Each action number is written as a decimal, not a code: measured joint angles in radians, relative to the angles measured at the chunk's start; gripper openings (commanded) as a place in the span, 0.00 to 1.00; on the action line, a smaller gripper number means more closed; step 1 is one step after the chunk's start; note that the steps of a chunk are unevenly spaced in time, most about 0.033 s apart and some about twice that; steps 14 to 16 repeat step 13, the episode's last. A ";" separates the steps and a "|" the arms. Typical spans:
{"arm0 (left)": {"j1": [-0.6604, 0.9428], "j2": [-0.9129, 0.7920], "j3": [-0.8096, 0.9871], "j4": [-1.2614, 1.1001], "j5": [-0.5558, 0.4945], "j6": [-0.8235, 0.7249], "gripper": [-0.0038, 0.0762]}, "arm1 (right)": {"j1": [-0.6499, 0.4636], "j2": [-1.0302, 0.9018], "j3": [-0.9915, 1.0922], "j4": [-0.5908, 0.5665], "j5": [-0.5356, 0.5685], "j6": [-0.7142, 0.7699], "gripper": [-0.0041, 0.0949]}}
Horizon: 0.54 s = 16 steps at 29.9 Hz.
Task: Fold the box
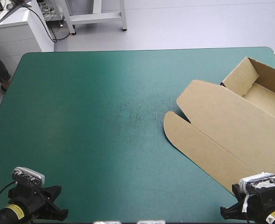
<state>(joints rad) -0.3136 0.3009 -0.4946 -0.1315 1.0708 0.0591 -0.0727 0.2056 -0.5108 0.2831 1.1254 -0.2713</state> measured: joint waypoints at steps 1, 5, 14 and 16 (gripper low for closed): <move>0.000 0.000 0.000 0.000 0.000 0.000 0.04 | 0.000 -0.003 0.000 0.001 -0.005 -0.002 0.04; 0.000 0.000 0.000 0.000 0.001 0.000 0.04 | 0.000 -0.009 0.011 0.005 -0.014 -0.005 0.04; 0.000 0.000 0.000 -0.001 0.004 0.000 0.04 | 0.000 -0.009 0.020 0.006 -0.013 -0.005 0.04; 0.000 0.000 0.000 -0.001 0.004 0.000 0.04 | 0.000 -0.009 0.020 0.006 -0.013 -0.005 0.04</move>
